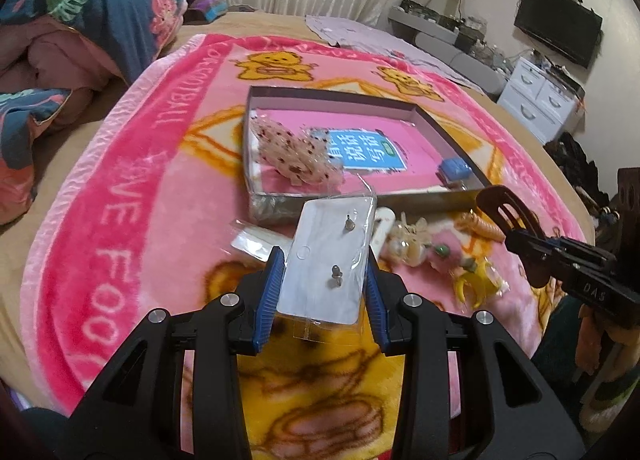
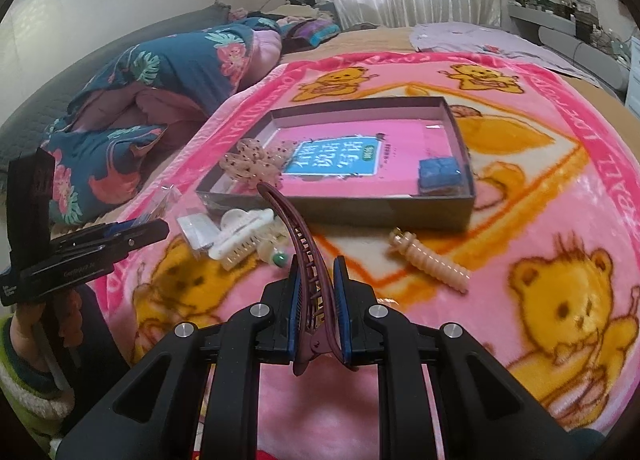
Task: Organize jewelry
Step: 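Release the earring card in the tray with the left tool while the right releases the clip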
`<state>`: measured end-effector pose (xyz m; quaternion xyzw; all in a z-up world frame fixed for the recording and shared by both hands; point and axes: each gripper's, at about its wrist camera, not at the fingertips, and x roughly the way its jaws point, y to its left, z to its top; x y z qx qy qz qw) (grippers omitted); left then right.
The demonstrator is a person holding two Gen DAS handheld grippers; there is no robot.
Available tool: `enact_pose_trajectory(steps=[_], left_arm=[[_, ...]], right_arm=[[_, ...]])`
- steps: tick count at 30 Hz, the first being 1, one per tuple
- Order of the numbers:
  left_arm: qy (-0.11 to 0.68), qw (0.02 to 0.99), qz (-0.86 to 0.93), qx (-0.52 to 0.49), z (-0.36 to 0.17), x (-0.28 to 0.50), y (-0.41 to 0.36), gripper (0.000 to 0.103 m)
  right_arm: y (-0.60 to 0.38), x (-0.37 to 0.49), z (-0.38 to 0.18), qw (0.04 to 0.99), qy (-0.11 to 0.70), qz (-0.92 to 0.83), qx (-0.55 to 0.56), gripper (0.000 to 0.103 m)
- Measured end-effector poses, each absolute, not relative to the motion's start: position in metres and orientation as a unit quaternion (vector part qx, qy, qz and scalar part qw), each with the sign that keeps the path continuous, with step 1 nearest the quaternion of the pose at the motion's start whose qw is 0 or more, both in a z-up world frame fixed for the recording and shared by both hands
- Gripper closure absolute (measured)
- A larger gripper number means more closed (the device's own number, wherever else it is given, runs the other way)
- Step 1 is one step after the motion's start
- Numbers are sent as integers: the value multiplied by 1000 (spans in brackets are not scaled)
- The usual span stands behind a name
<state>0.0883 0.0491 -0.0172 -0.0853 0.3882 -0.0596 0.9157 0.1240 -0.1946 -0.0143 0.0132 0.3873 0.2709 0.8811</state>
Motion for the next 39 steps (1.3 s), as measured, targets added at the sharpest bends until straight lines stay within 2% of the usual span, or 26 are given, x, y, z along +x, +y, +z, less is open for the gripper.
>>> enact_pose_trajectory(steps=[21,39], left_arm=[[375,921,-50,-93,3,146,53,73],[403,910,-64,-74,-12,216,25,73]], right_arm=[[-162,176,2,888,365,281,3,88],[-183,251,-6,899,382,212,25,88]])
